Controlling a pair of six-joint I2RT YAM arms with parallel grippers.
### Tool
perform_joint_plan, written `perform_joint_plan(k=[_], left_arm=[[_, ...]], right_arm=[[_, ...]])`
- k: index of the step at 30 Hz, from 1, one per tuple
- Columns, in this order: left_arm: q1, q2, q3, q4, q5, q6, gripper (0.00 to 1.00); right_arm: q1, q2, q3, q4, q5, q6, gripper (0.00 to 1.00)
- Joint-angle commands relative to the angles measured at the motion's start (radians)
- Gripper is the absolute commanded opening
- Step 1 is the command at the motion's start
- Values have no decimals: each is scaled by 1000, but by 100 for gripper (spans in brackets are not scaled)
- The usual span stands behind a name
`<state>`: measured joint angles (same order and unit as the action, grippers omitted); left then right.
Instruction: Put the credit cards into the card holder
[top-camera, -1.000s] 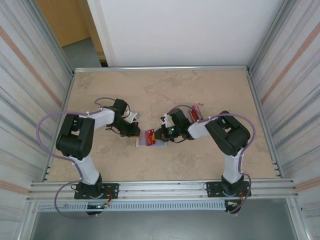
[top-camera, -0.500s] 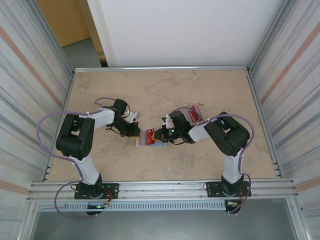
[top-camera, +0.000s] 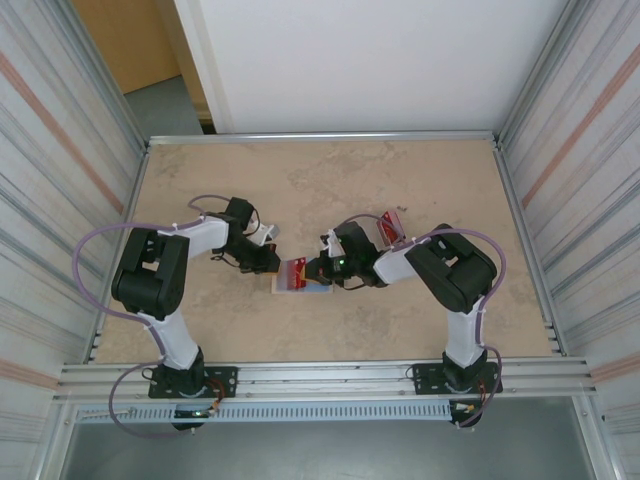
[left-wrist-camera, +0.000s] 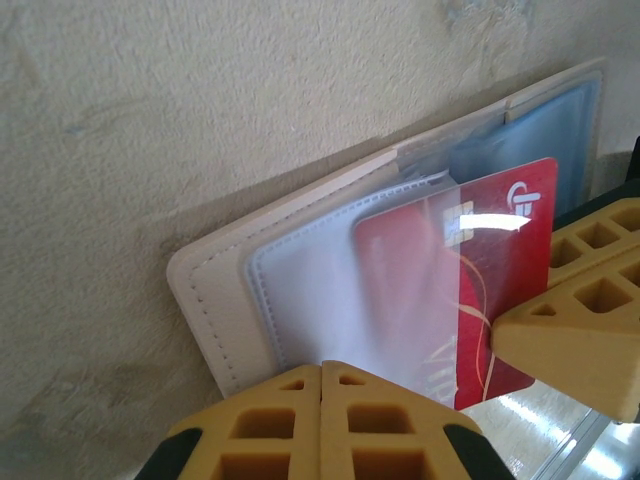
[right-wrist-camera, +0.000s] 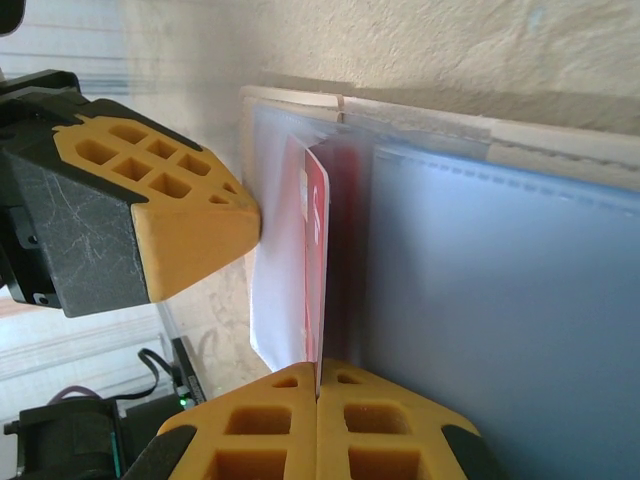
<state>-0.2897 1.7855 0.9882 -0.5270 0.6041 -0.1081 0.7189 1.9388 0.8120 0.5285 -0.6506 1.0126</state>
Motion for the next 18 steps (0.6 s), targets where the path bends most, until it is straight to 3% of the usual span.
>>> perform_joint_plan(k=[1, 6, 18], left_arm=[[5, -15, -4, -8, -15, 15, 0], [5, -17, 4, -17, -23, 24, 0], [5, -23, 4, -18, -23, 24, 0]], right_arm=[[16, 38, 7, -76, 19, -24, 0], [15, 35, 10, -105, 15, -36, 1], [17, -24, 44, -273, 66, -96, 19]])
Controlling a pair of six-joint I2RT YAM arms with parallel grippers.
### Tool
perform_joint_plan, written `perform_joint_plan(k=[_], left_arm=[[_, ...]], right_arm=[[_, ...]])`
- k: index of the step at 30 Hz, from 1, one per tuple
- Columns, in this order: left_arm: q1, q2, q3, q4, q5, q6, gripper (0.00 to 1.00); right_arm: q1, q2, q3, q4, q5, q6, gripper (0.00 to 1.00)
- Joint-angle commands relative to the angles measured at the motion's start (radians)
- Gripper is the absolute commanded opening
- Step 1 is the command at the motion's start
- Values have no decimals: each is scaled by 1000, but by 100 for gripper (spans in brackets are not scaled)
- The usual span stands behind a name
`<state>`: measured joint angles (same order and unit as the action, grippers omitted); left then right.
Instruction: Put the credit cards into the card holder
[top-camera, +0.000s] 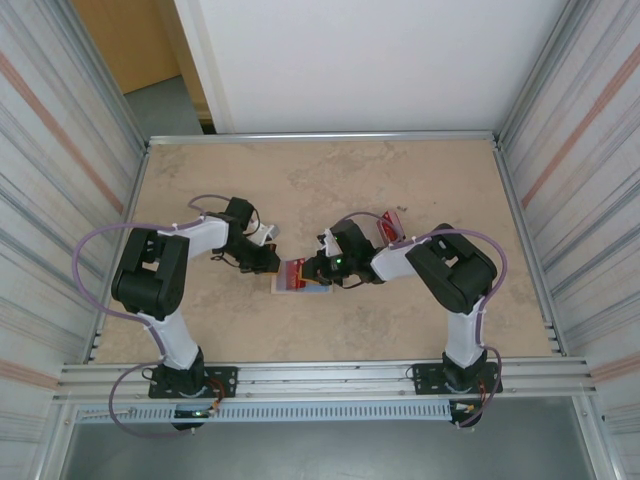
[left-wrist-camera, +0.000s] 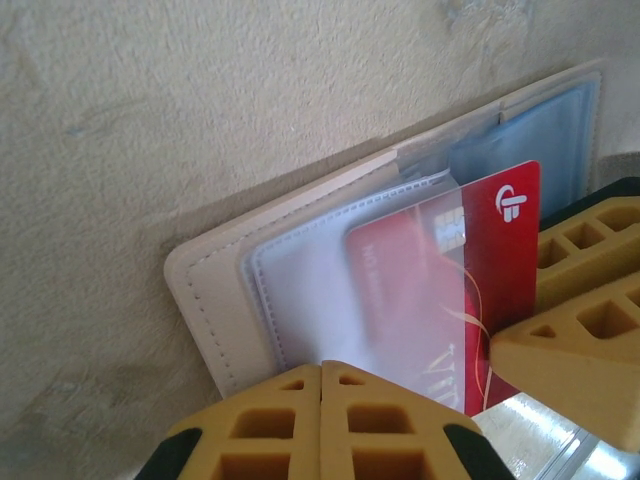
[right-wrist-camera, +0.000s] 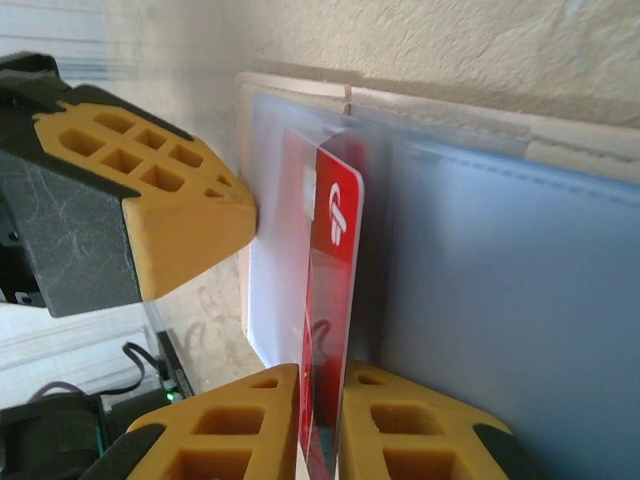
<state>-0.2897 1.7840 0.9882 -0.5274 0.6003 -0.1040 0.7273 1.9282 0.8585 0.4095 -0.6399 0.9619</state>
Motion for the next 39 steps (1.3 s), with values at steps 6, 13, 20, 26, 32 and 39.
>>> perform_joint_plan(k=[6, 13, 20, 26, 32, 39], left_arm=[[5, -21, 4, -17, -17, 20, 0], [6, -23, 2, -17, -16, 20, 0], [6, -22, 4, -15, -14, 20, 0], [5, -26, 2, -18, -16, 19, 0], [6, -57, 9, -35, -11, 7, 0], [20, -135, -2, -52, -22, 5, 0]], right_arm=[[13, -44, 25, -267, 98, -84, 24], [27, -67, 63, -370, 147, -121, 25], [41, -57, 113, -431, 176, -137, 24], [65, -22, 177, -461, 180, -148, 20], [72, 9, 214, -486, 174, -159, 20], [62, 10, 213, -498, 177, -168, 20]])
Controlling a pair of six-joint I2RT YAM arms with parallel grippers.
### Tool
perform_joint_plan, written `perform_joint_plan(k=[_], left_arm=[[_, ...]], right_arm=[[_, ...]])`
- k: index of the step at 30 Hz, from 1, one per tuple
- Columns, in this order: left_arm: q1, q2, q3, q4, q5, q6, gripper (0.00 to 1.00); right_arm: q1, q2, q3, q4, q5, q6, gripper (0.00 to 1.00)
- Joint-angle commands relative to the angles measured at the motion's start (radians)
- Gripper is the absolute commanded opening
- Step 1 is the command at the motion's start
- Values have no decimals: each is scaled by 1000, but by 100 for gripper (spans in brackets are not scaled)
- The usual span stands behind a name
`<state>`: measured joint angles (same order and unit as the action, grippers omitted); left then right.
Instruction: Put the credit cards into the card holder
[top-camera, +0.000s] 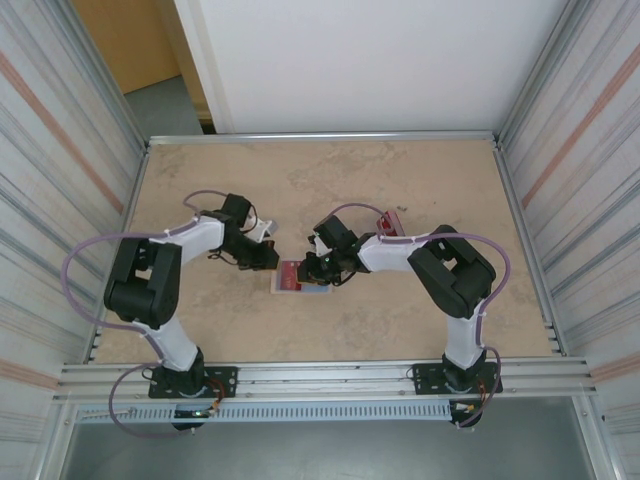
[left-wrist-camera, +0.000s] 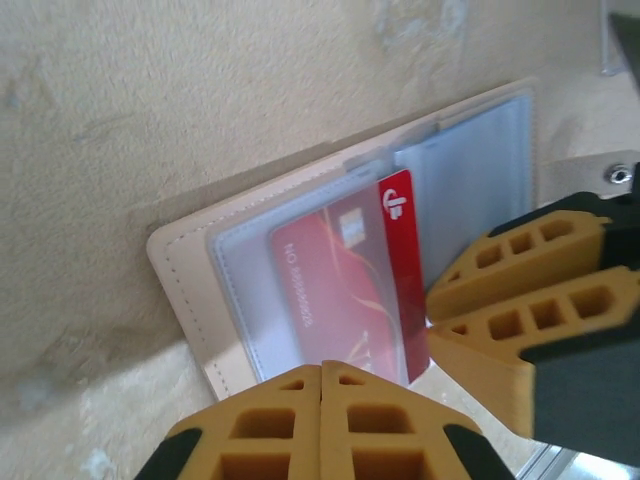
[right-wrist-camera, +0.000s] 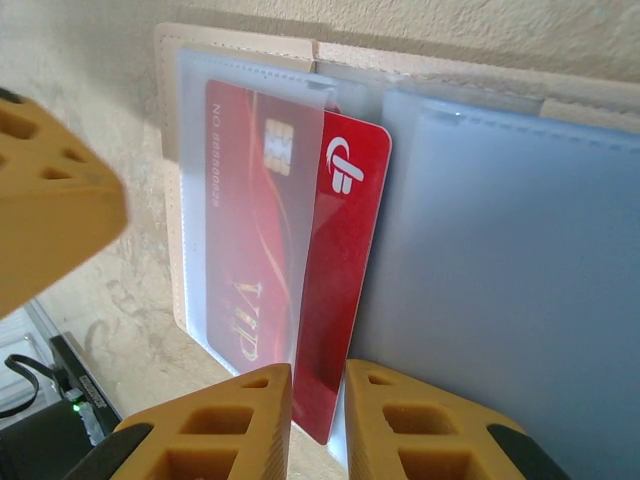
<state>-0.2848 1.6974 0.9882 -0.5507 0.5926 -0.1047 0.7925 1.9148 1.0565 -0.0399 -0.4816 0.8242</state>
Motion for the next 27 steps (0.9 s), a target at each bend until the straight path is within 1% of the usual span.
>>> perform_joint_plan(k=[1, 7, 16, 27], left_arm=[[20, -53, -10, -24, -16, 5, 0], [30, -40, -47, 9, -34, 8, 0], [27, 23, -53, 33, -17, -22, 0], [24, 49, -60, 49, -7, -39, 0]], right_arm=[[-3, 24, 17, -50, 17, -30, 20], [0, 31, 22, -51, 14, -31, 20], [5, 36, 36, -56, 16, -34, 20], [15, 59, 85, -80, 12, -45, 20]])
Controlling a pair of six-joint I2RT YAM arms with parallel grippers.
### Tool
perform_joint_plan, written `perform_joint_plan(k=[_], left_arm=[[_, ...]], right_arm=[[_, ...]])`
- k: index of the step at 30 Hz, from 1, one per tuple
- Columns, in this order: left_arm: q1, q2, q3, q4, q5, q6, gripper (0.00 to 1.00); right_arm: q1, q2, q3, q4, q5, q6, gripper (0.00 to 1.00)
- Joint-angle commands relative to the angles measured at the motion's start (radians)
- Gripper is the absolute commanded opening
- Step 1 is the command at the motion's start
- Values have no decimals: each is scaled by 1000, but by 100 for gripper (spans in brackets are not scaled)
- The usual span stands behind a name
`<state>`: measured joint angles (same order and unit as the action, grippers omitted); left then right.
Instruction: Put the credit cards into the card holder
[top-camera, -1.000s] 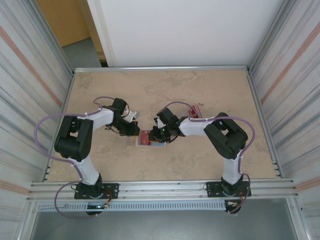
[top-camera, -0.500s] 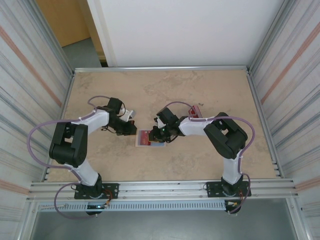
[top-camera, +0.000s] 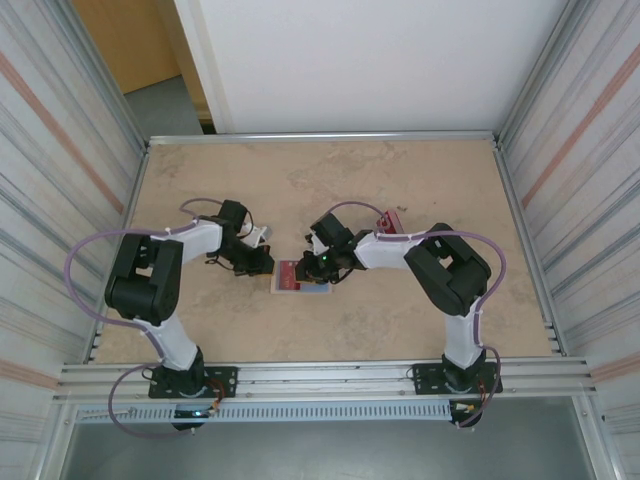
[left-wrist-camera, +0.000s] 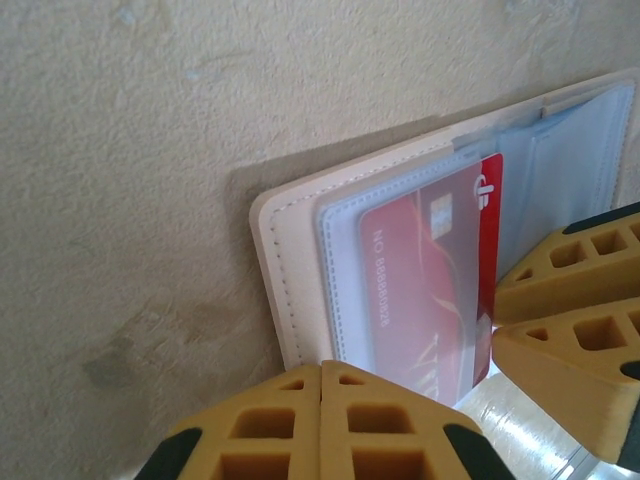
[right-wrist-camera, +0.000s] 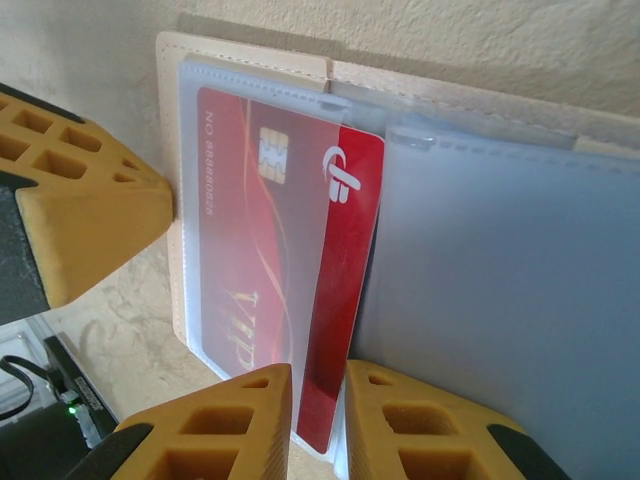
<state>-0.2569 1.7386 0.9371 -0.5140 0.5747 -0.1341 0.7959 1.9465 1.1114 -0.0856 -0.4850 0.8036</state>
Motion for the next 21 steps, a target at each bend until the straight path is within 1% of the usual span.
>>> perform_joint_plan(k=[1, 21], left_arm=[[-4, 7, -9, 11, 12, -10, 0], [-6, -3, -15, 18, 14, -10, 0]], right_arm=[[12, 30, 35, -37, 16, -25, 20], [16, 62, 106, -93, 16, -57, 21]])
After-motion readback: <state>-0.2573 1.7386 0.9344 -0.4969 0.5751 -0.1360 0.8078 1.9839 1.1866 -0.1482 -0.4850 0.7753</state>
